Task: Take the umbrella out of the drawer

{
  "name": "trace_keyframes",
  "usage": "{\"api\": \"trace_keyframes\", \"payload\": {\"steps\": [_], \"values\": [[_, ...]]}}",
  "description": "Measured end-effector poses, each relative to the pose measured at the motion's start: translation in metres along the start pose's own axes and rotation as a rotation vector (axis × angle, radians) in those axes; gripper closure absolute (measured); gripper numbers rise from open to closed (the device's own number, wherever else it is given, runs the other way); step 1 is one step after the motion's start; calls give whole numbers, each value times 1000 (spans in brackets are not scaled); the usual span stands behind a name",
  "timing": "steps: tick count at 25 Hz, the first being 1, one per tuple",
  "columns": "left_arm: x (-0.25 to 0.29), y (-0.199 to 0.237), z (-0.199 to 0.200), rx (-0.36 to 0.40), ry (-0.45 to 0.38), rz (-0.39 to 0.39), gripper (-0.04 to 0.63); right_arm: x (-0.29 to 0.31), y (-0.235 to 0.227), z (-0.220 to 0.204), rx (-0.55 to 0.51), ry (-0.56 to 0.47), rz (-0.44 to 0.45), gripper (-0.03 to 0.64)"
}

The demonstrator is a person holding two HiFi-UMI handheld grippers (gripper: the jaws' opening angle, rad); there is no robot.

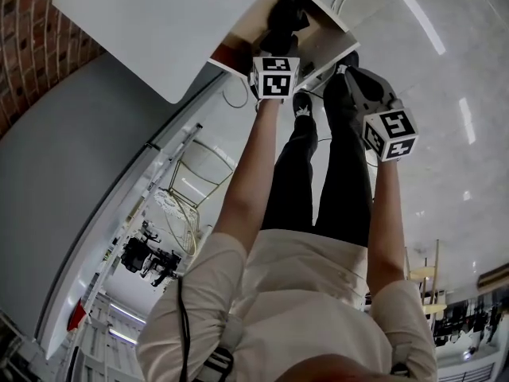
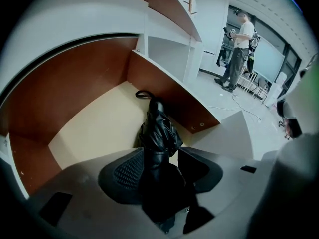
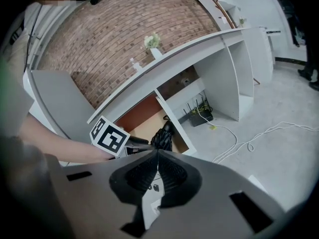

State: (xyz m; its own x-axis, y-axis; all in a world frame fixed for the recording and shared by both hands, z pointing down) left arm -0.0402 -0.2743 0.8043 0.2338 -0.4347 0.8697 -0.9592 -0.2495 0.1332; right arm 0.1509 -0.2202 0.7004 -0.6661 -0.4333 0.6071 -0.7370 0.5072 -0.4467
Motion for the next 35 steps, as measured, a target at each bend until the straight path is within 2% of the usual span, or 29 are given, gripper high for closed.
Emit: {"api": "trace_keyframes", "payload": {"steps": [4,8,13,19,27,35], "values": [[12,7,-1,7,56,18,340,-3,-8,9,-9,-20,-9,548],[30,8,-6,62,92,37,328,-2,-19,17,-23,-26,-17,548],[39,15,-6,56,75,52,327,1,-24,21,-28,-40,-21,548],[46,15,-7,83,84,45,327,-10,-34,24,107,-112,-55,548],[47,14,-9,118,54,138,327,-23,-45,19,95,-116,-98,548],[48,15,-7,126,38,142,325,-26,-43,11,94,-120,-109,548]]}}
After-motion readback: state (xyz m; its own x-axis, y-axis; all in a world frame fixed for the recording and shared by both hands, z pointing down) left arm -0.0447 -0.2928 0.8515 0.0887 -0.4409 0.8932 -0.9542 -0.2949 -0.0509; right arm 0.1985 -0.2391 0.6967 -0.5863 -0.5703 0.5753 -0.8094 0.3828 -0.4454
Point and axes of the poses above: the fingertips, and each gripper's own axes: x forward along the fingers, y to its left, z out of its top, the point moved 5 cm from there along -x, backward along the fingers, and after that the axes turned 7 degrees about -x, right-handed, at the moved point
